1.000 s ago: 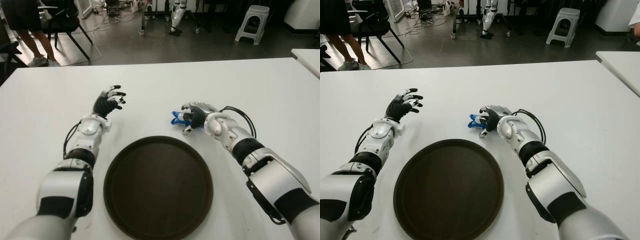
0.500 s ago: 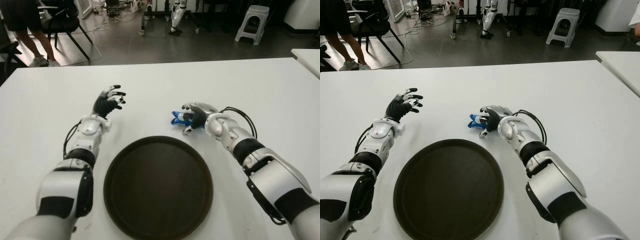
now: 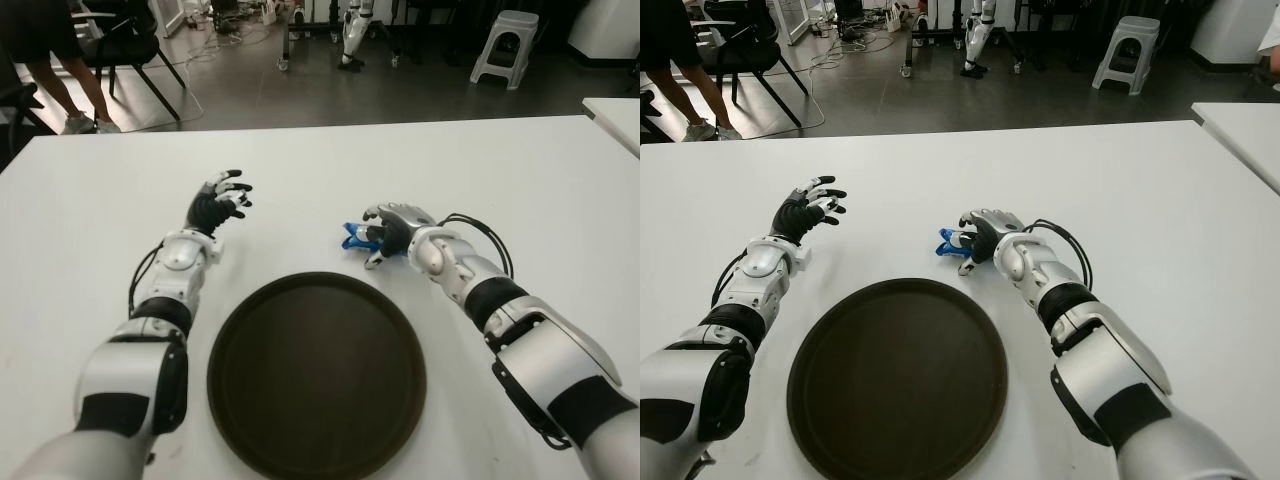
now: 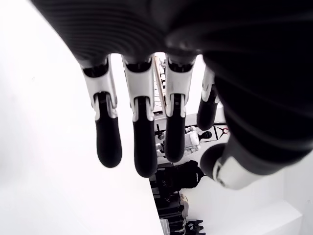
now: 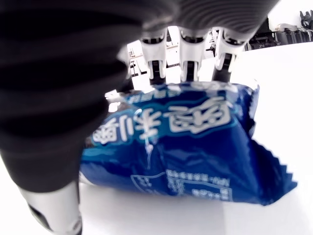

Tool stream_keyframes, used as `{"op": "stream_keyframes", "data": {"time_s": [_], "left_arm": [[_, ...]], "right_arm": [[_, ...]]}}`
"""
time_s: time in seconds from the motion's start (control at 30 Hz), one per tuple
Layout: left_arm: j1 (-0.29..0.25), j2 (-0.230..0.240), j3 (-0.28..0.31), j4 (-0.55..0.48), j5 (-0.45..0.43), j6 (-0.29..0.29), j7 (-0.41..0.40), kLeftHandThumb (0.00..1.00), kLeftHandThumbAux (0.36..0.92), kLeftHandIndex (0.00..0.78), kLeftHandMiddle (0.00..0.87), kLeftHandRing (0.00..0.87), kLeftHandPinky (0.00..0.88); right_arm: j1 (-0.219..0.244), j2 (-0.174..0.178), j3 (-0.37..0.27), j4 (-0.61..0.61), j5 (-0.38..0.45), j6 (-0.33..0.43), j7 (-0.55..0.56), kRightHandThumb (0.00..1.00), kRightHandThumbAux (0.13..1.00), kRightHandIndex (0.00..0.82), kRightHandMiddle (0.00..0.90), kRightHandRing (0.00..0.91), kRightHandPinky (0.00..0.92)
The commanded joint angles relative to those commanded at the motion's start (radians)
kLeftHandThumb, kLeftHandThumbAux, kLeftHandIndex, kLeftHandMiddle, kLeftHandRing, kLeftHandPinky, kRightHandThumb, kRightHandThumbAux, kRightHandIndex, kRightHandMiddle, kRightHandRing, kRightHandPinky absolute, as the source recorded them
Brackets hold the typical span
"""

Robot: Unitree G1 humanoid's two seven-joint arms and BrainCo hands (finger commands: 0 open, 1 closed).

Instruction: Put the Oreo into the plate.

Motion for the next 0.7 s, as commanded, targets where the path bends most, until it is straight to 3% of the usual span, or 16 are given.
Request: {"op": "stream_keyframes", "data": {"time_s": [0.33,0.7], "left_arm": [[0.001,0.003,-0.008,-0.001,0.007,-0.005,0.002,0.245,0.667,0.203,0.336,0.397,0.438],[0.001,0.003,-0.01,-0.004,0.004,-0.004,-0.003,0.225,0.676,0.205,0.336,0.41,0.452]], "right_arm": [[-0.007,0.001,-0.006,0.0,0.009,0.019,0.013,0.0,0.834,0.215,0.227,0.219,0.176],[-0.006,-0.001,-0.017,-0.005,0.014,0.029,0.009,0.0,0.835,0.299,0.292,0.296,0.27]]}}
